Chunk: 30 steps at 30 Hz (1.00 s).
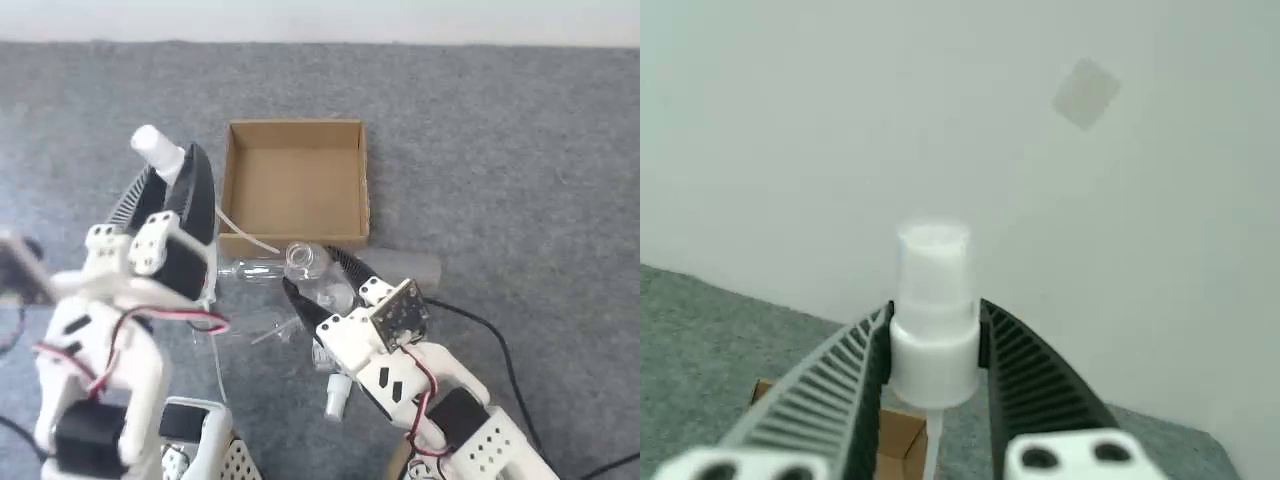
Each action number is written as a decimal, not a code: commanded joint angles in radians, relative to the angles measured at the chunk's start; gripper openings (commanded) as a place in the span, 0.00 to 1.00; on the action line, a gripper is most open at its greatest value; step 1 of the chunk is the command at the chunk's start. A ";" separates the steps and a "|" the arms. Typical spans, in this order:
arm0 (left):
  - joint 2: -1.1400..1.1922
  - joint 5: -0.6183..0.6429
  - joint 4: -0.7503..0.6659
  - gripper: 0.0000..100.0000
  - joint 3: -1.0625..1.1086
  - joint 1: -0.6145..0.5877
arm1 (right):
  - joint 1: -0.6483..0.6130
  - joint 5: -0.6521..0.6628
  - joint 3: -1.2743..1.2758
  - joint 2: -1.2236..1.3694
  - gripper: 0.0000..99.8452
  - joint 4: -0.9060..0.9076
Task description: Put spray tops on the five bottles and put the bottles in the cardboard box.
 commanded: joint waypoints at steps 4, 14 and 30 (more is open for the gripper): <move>-0.097 -0.040 -0.064 0.01 0.038 0.018 | -0.016 0.071 0.005 0.019 0.04 -0.024; -0.097 -0.060 -0.066 0.01 0.081 0.031 | -0.058 0.071 0.006 0.019 0.04 -0.021; -0.103 -0.153 -0.035 0.01 0.211 0.201 | -0.054 0.071 0.008 0.019 0.04 -0.022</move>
